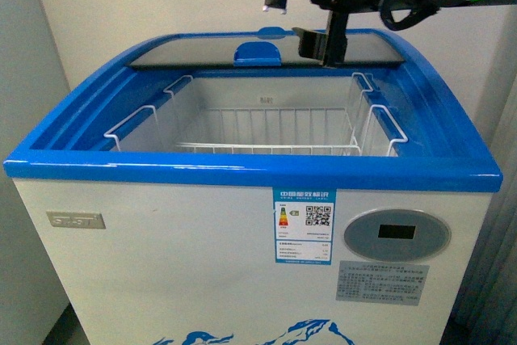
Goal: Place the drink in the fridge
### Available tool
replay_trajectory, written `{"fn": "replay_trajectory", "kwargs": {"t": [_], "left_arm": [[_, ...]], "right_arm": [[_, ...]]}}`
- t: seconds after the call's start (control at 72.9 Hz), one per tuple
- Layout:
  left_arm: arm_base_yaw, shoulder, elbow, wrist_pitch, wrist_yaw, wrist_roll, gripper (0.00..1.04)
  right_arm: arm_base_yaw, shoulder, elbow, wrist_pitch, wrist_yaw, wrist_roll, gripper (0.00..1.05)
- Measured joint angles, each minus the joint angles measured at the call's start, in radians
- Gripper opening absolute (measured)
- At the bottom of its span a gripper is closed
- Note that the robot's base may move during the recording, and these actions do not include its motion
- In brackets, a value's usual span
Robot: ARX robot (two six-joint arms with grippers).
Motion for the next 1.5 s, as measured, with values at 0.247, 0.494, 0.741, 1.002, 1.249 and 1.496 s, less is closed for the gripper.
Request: {"fn": "replay_trajectory", "kwargs": {"t": [0.247,0.494,0.741,1.002,1.249,1.496], "left_arm": [[0.000,0.000,0.000,0.000,0.000,0.000,0.03],[0.000,0.000,0.000,-0.001,0.000,0.000,0.03],[0.000,-0.001,0.000,-0.001,0.000,0.000,0.03],[0.000,-0.002,0.000,-0.001,0.000,0.000,0.03],[0.000,-0.002,0.000,-0.001,0.000,0.000,0.03],[0.000,-0.002,0.000,-0.001,0.000,0.000,0.03]], "right_arm": [[-0.121,-0.437,-0.369,-0.336,0.306,0.719,0.97],[-0.207,-1.248,-0.997,-0.483,0.037,1.221,0.83],[-0.208,-1.830,-1.299,-0.544,0.008,1.221,0.40],[-0.208,-1.903,-1.438,-0.505,0.007,1.222,0.03],[-0.208,-1.951,-1.508,-0.483,0.007,1.222,0.03],[-0.208,-1.983,-1.550,-0.472,0.007,1.222,0.03]]}}
